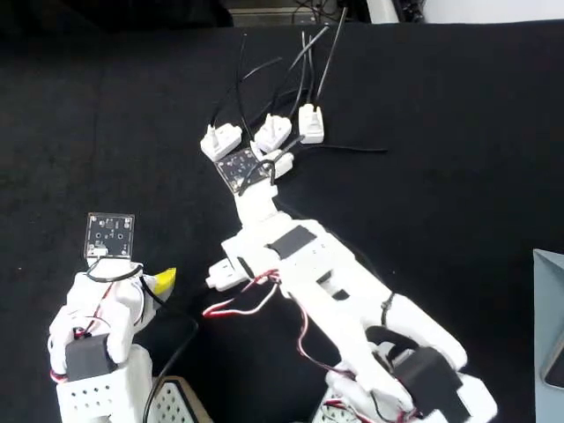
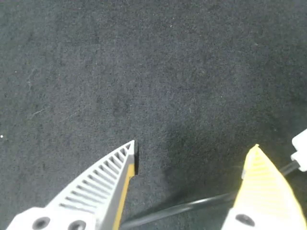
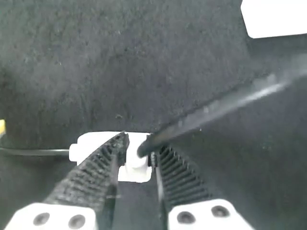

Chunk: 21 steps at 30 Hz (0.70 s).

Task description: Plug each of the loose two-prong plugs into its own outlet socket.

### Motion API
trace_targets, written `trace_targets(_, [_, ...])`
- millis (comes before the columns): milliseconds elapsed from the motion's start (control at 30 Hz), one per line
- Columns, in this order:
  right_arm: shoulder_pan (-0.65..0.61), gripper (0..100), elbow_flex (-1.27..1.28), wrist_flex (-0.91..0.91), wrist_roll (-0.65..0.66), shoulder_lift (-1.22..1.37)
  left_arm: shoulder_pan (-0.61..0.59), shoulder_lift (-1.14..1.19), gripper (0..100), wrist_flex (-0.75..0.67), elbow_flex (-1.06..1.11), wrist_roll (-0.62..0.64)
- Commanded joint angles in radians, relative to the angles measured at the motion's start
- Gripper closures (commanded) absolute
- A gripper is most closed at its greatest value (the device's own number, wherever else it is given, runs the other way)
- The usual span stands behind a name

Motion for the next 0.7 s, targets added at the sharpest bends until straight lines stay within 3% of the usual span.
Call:
trace_targets(0, [-0.048, 98.6, 0.012, -0.003, 0.014, 0.067, -0.012, -0.005, 65, -0.018, -0.004, 0.009])
trace_targets(667, [-0.054, 98.7, 0.013, -0.038, 0.081, -0.019, -0.010, -0.006, 65, -0.035, -0.036, 0.009])
